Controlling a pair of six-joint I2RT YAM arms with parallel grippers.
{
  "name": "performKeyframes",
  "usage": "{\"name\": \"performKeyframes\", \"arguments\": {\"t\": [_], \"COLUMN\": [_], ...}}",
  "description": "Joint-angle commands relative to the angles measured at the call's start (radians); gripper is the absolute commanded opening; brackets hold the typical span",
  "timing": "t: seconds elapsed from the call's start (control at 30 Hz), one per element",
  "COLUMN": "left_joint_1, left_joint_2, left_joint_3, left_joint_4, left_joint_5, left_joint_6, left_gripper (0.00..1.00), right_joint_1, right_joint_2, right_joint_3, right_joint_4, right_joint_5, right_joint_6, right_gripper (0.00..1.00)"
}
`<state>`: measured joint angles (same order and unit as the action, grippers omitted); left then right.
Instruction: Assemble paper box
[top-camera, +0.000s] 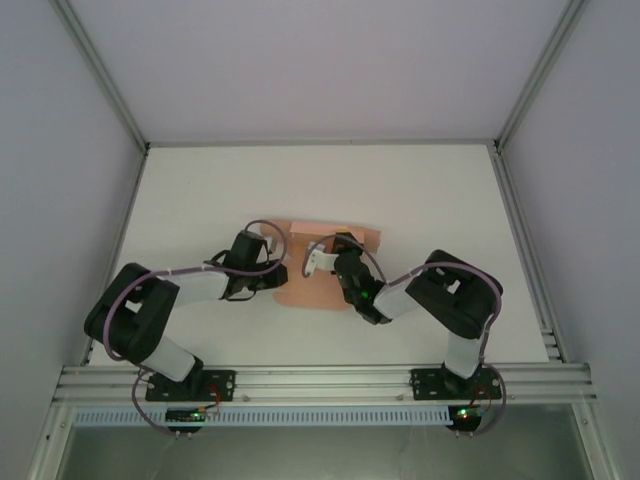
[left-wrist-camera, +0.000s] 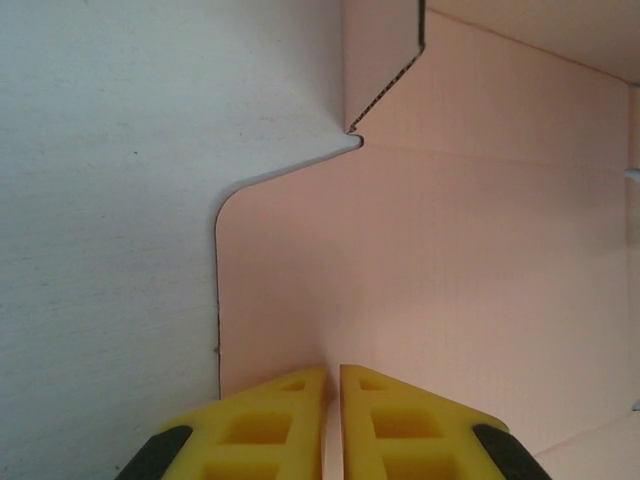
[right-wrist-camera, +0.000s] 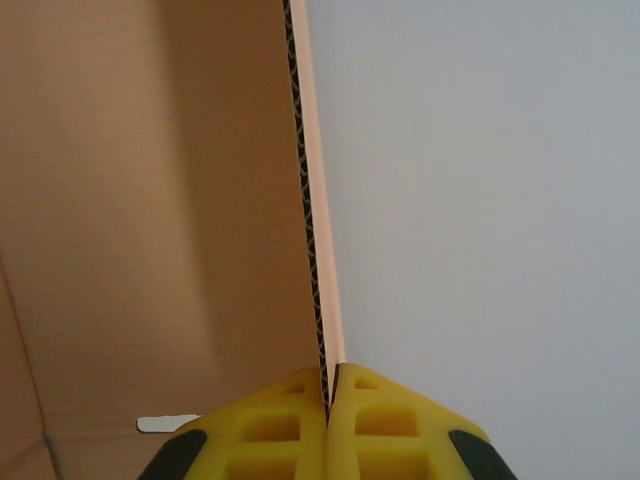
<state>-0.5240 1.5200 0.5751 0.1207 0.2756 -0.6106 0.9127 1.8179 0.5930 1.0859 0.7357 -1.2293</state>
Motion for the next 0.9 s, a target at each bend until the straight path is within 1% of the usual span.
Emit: {"name": "performKeyframes", "arguments": {"t": [0.0,0.07,0.1,0.13,0.17,0.23,0.27,0.3,0.33,0.4,0.43,0.47,0.57,0.6,0.63,0.67,0.7,0.77,0.8,0.87], "left_joint_1": [-0.005,-0.004,-0.003,0.0,0.002,0.007,0.011,0.015,0.026,0.067,0.094,0.126,0.225,0.268,0.3,0.322,0.344,0.35,0.347,0.336], "left_joint_2": [-0.04,-0.072,-0.091,-0.113,-0.13,-0.155,-0.164,-0.174,-0.18,-0.18,-0.172,-0.161,-0.078,-0.029,0.02,0.068,0.12,0.201,0.233,0.263], "left_joint_3": [0.029,0.053,0.065,0.085,0.106,0.177,0.209,0.238,0.263,0.301,0.321,0.343,0.412,0.449,0.491,0.54,0.585,0.65,0.671,0.66], "left_joint_4": [-0.047,-0.089,-0.104,-0.121,-0.149,-0.255,-0.3,-0.338,-0.367,-0.406,-0.419,-0.425,-0.41,-0.406,-0.42,-0.446,-0.458,-0.506,-0.52,-0.504], "left_joint_5": [-0.035,-0.056,-0.067,-0.08,-0.096,-0.132,-0.158,-0.183,-0.205,-0.256,-0.274,-0.28,-0.296,-0.266,-0.263,-0.262,-0.232,-0.227,-0.194,-0.128], "left_joint_6": [0.026,0.043,0.05,0.062,0.07,0.094,0.099,0.107,0.112,0.116,0.119,0.129,0.169,0.184,0.184,0.181,0.213,0.238,0.27,0.305], "left_gripper": [0.16,0.22,0.27,0.35,0.37,0.39,0.42,0.5,0.61,0.85,0.94,1.0,1.0,0.99,1.0,1.0,1.0,0.99,0.95,0.91], "right_joint_1": [0.025,0.022,0.019,0.016,0.012,0.01,0.009,0.009,0.008,0.004,0.002,0.002,-0.001,-0.003,-0.005,-0.005,-0.005,-0.008,-0.009,-0.013], "right_joint_2": [0.045,0.036,0.031,0.029,0.03,0.036,0.041,0.045,0.048,0.05,0.049,0.043,0.03,0.027,0.024,0.024,0.023,0.023,0.021,0.021], "right_joint_3": [-0.041,-0.038,-0.037,-0.033,-0.031,-0.029,-0.028,-0.024,-0.021,-0.012,-0.014,-0.014,-0.015,-0.013,-0.015,-0.015,-0.014,-0.012,-0.012,-0.01], "right_joint_4": [-0.094,-0.086,-0.086,-0.088,-0.084,-0.07,-0.055,-0.045,-0.037,-0.028,-0.026,-0.026,-0.048,-0.053,-0.053,-0.051,-0.047,-0.047,-0.051,-0.061], "right_joint_5": [-0.043,-0.053,-0.06,-0.063,-0.063,-0.063,-0.064,-0.062,-0.062,-0.055,-0.059,-0.061,-0.074,-0.076,-0.076,-0.076,-0.077,-0.079,-0.079,-0.08], "right_joint_6": [-0.027,-0.035,-0.037,-0.035,-0.036,-0.048,-0.056,-0.066,-0.071,-0.075,-0.072,-0.07,-0.05,-0.042,-0.037,-0.035,-0.03,-0.019,-0.014,-0.003], "right_gripper": [0.0,0.0,0.0,0.0,0.0,0.0,0.0,0.0,0.0,0.0,0.0,0.0,0.0,0.0,0.0,0.0,0.0,0.0,0.0,0.0]}}
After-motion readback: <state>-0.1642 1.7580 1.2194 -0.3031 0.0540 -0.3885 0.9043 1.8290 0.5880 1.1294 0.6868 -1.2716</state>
